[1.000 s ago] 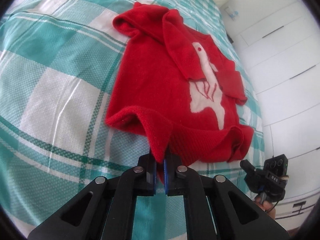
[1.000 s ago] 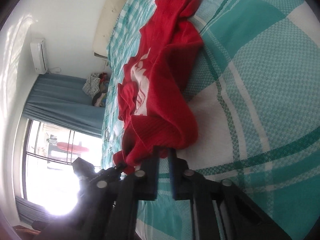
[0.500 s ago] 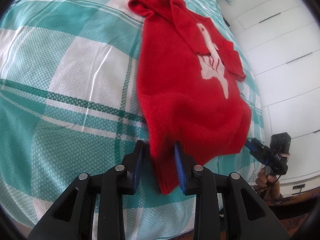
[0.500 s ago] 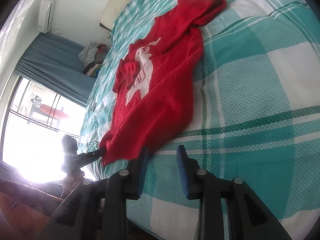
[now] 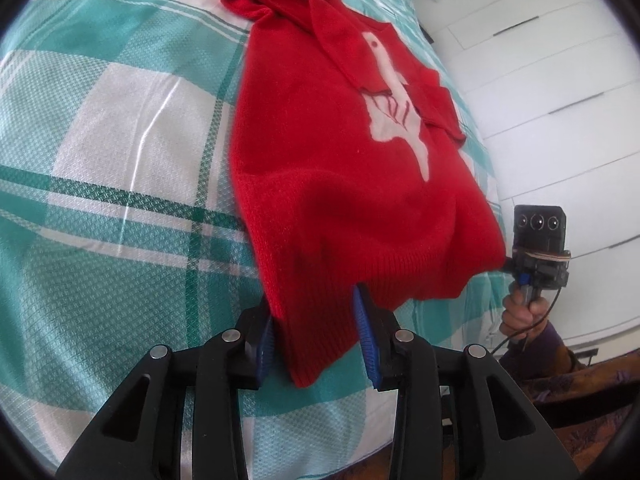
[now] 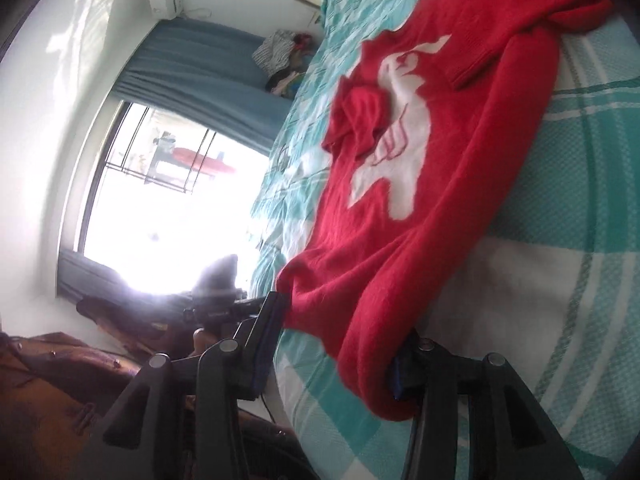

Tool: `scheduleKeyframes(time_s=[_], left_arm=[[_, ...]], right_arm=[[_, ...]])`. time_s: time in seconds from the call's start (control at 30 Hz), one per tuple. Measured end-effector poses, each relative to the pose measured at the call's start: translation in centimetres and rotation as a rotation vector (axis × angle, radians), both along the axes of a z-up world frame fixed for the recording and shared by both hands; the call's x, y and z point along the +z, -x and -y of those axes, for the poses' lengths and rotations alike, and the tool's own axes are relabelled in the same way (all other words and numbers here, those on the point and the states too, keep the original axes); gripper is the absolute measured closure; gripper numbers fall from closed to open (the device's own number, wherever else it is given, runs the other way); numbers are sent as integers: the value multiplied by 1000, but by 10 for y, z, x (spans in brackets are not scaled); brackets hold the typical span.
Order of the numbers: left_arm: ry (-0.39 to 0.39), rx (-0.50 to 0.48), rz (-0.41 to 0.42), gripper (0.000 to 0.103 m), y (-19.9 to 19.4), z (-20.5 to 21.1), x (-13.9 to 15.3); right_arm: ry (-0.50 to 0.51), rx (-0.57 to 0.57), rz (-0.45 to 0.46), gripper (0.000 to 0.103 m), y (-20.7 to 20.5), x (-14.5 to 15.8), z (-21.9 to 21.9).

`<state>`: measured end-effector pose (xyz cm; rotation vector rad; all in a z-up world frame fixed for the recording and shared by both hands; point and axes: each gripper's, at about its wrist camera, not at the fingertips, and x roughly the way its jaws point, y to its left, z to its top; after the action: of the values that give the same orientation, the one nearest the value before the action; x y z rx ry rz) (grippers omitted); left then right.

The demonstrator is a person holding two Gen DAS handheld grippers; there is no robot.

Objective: Fold small clothes

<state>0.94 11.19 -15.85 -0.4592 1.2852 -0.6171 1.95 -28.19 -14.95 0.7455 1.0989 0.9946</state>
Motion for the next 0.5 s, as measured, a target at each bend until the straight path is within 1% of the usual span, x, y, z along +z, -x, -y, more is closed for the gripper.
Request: scheduleKeyframes(time_s=[0.03,0.07,0.1,0.13,0.23,0.27,0.3,0.33,0.37,0.4,0.5], left_arm=[[4,-6,-3,67,1,0,0],[6,-12,-4,67,1,0,-1],[7,-14,-5,68,1,0,-1],[8,-15,-10,69,-1,0,-2],[0,-24,-25,81,-5,2,-5],[-7,-29,-29,90,-6,4,-6],[-13,-34,-34,97,-6,5,-6],[-18,-36,-37,98,-5,6,-6],[-28,-35,-32,99,-3,7,-4],[-34,-38,-25,100,0,7,-1],[-45,-87,8,100,11,7,12]], right_arm=[[-2,48,-10,57,8,2,-4],[17,85,-15,55,17,3,-8],[45,109,-15,51,25,3,-10],[67,118,-16,51,32,2,-10],[117,49,-38,51,39,-11,-4],[134,33,-38,51,40,-14,-4],[162,17,-34,59,40,-16,-2],[175,3,-38,68,42,-19,2],[179,-21,-44,90,43,-19,5],[186,-50,-51,96,44,-18,15],[236,-70,-47,98,56,-5,29]])
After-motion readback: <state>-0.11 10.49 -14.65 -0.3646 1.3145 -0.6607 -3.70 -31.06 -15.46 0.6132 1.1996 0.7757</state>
